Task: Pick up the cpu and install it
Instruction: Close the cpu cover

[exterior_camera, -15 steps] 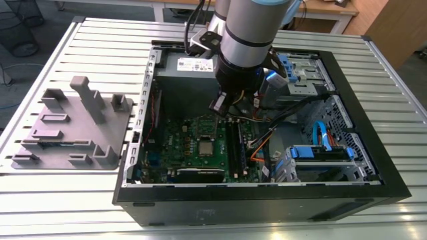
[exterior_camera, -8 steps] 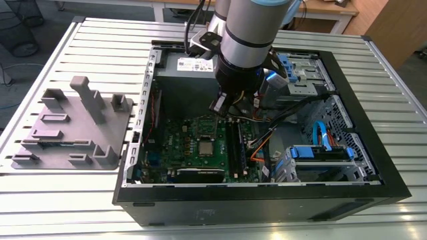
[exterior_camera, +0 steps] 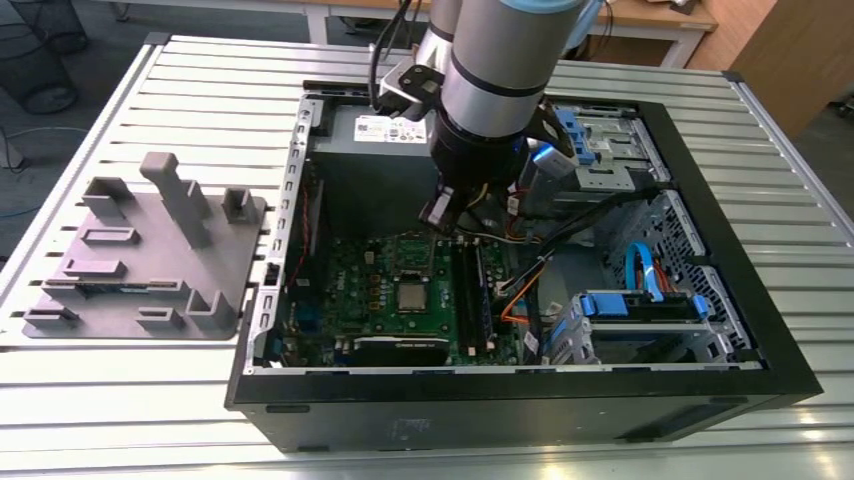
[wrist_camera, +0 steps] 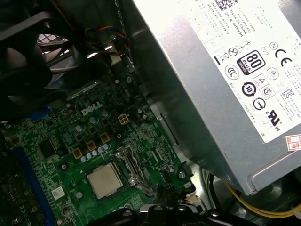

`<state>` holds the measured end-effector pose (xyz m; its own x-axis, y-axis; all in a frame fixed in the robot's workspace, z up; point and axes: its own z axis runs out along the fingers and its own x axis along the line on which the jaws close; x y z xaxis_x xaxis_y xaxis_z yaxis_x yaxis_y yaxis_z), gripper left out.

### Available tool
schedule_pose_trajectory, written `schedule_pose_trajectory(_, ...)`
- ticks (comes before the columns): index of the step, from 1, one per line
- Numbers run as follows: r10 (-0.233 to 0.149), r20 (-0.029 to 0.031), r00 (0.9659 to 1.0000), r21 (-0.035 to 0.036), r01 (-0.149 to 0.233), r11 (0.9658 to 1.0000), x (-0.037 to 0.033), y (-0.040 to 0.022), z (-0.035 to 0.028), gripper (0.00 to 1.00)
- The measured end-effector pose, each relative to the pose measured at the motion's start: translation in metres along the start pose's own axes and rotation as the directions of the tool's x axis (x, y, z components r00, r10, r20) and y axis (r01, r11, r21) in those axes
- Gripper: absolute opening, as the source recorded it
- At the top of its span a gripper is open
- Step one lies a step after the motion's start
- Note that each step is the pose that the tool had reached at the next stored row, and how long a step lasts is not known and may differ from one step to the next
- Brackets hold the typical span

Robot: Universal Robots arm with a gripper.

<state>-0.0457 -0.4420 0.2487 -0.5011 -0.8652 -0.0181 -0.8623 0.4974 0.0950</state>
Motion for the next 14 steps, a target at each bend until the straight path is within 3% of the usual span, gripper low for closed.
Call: schedule_pose_trajectory(14, -0.010, -0.0007, 0.9999, 0.0003, 0.010, 0.9999, 0.0029, -0.0017, -0.0001, 0.11)
